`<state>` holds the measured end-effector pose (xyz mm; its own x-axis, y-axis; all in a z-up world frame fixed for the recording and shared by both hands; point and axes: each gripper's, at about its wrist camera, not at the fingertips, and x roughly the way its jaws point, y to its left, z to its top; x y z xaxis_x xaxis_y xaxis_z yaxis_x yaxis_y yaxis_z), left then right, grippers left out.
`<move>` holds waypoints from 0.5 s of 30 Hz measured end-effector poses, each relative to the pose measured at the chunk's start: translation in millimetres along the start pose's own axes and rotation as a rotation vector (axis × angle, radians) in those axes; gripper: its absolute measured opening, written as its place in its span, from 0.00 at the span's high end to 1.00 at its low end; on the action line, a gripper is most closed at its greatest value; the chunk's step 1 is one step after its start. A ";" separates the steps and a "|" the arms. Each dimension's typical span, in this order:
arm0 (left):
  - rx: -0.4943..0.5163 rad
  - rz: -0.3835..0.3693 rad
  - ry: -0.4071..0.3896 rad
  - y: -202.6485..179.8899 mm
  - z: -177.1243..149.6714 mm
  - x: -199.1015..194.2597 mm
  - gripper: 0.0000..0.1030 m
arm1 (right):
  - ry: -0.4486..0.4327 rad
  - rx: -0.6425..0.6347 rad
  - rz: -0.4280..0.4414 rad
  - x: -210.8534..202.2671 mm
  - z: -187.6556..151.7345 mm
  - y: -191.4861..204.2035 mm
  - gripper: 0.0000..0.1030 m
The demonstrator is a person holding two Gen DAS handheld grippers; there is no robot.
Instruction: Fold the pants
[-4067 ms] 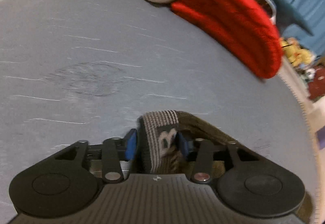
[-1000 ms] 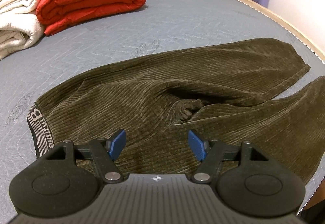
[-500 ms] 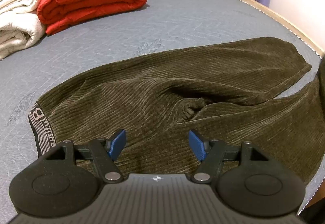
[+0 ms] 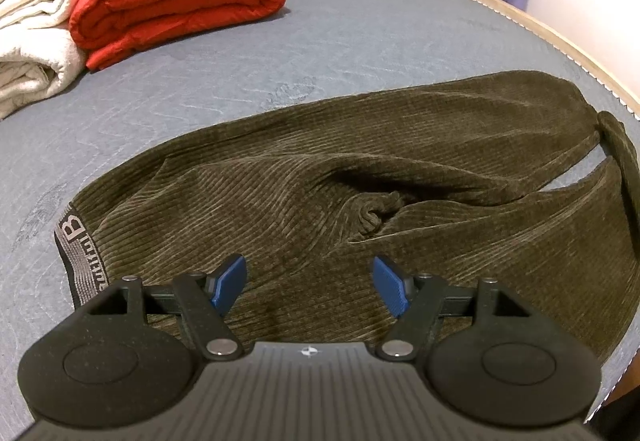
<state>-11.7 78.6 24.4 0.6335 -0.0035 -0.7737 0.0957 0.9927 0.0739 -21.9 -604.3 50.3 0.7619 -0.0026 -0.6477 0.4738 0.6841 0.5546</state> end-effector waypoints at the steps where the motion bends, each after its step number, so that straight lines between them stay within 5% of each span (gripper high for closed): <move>1: 0.002 0.000 0.002 -1.6 0.2 0.6 0.27 | 0.033 -0.009 0.004 9.5 -3.5 0.7 0.39; 3: 0.005 -0.001 0.002 -4.4 0.3 0.9 0.27 | 0.086 -0.019 0.012 24.8 -10.2 1.2 0.39; 5: 0.004 0.000 0.001 -5.8 0.4 0.0 0.27 | 0.123 -0.023 0.005 40.1 -15.2 4.2 0.50; 7: -0.002 0.002 -0.002 -5.8 0.2 -1.6 0.26 | 0.143 0.001 0.008 39.7 -23.4 3.2 0.82; 8: -0.004 0.001 -0.005 -5.1 0.4 -2.3 0.26 | 0.149 0.015 0.033 41.5 -22.8 3.9 0.86; 13: -0.011 -0.001 -0.008 -0.8 1.5 -4.7 0.26 | 0.062 0.003 0.010 2.1 -14.1 7.8 0.92; 15: -0.010 -0.007 -0.009 -1.2 2.6 -5.4 0.26 | 0.012 0.010 -0.125 -27.7 -13.2 7.6 0.92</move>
<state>-13.3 77.1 30.2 0.6397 -0.0111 -0.7685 0.0924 0.9938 0.0625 -45.3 -589.5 65.5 0.6909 -0.0788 -0.7187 0.5693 0.6719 0.4737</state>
